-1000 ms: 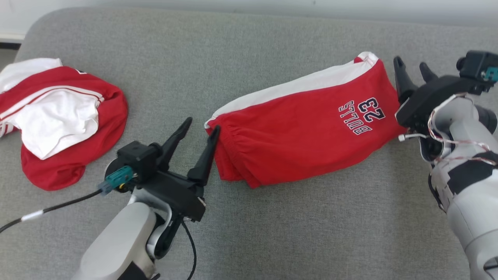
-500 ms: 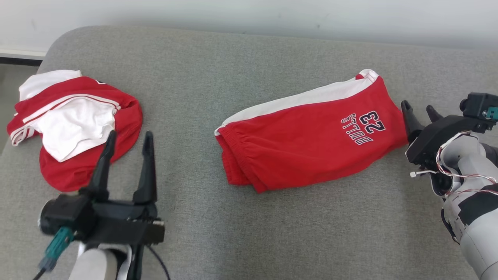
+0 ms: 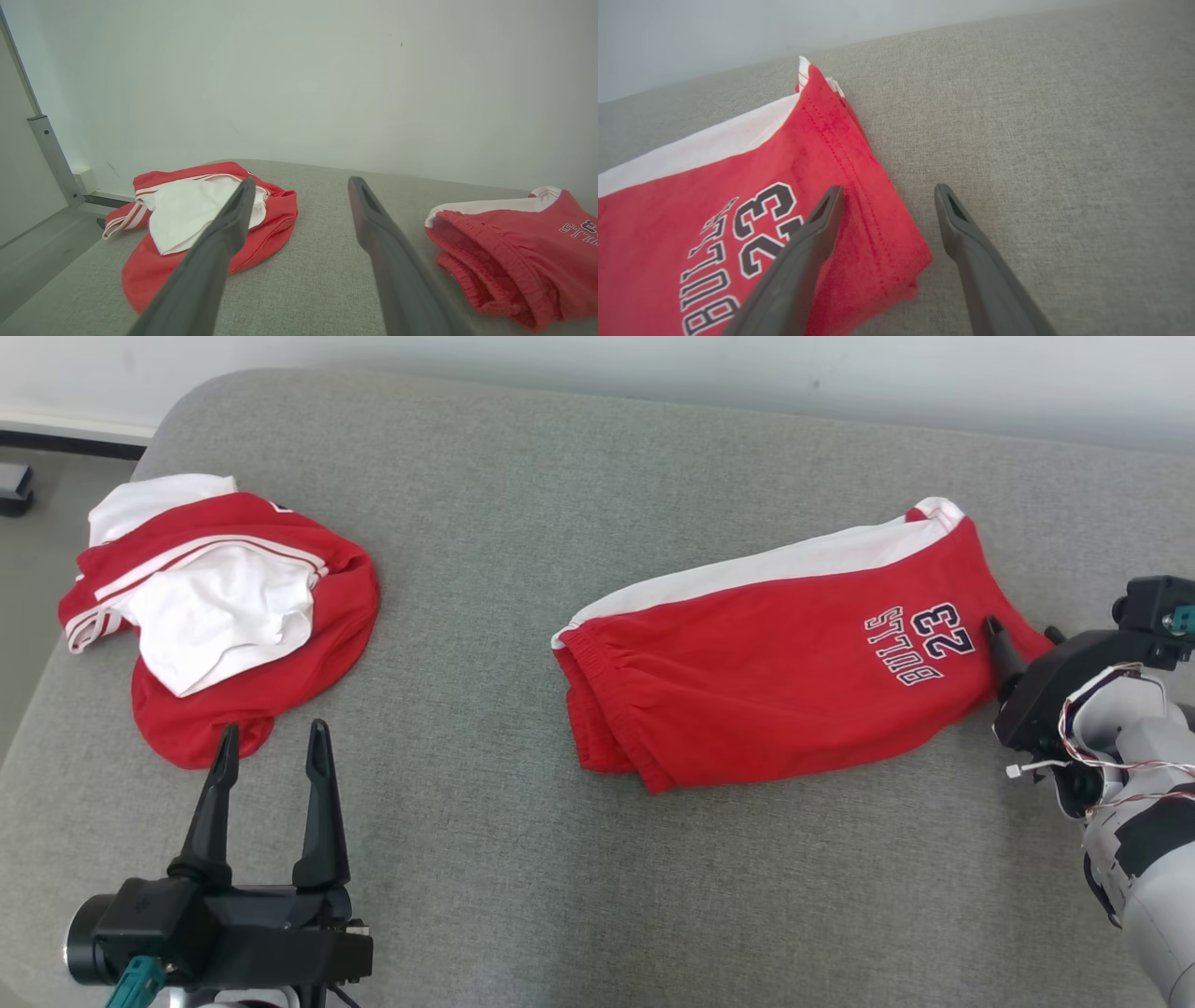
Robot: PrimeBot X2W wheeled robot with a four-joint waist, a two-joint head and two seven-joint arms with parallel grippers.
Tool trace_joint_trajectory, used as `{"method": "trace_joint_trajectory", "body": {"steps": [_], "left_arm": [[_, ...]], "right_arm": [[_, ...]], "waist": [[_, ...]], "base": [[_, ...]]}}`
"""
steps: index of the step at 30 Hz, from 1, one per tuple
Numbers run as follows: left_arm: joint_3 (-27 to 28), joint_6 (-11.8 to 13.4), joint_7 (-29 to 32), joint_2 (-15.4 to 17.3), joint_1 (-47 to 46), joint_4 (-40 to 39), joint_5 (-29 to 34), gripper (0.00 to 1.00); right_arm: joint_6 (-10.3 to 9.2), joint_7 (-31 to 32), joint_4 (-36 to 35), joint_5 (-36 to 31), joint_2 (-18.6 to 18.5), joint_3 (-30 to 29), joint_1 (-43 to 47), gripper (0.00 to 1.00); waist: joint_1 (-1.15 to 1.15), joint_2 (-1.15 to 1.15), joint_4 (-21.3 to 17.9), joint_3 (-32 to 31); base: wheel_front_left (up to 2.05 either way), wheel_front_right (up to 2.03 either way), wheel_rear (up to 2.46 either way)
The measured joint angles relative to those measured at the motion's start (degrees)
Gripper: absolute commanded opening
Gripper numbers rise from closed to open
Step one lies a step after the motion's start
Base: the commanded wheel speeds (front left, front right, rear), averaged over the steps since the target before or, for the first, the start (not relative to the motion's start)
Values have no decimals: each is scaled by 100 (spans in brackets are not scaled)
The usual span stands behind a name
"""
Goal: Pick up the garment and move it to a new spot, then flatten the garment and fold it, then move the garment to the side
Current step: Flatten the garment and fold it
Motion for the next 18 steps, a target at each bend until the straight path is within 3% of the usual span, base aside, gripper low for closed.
{"method": "trace_joint_trajectory", "body": {"steps": [4, 5, 6, 7, 18], "left_arm": [[-21, -43, 0, -15, -25, 35, 0, 100], [-40, -44, 0, -18, -33, 48, 0, 100], [-76, -47, 0, -18, -42, 64, -2, 100], [-112, -47, 0, -21, -53, 78, -4, 100], [-152, -68, 0, -29, 88, 159, -31, 100]], "right_arm": [[0, 138, 214, 24, 44, 31, -36, 100], [0, 166, 238, 63, 58, 30, -57, 40], [0, 167, 245, 67, 65, 30, -66, 9], [0, 168, 256, 103, 69, 25, -68, 0], [0, 26, -179, 680, 120, 26, 474, 0]], "waist": [[0, 0, 63, 35], [0, 0, 70, 42], [0, 0, 72, 46], [0, 0, 69, 47], [0, 0, -150, -242]], "base": [[0, 0, 0], [0, 0, 0], [0, 0, 0], [0, 0, 0], [0, 0, 0]]}}
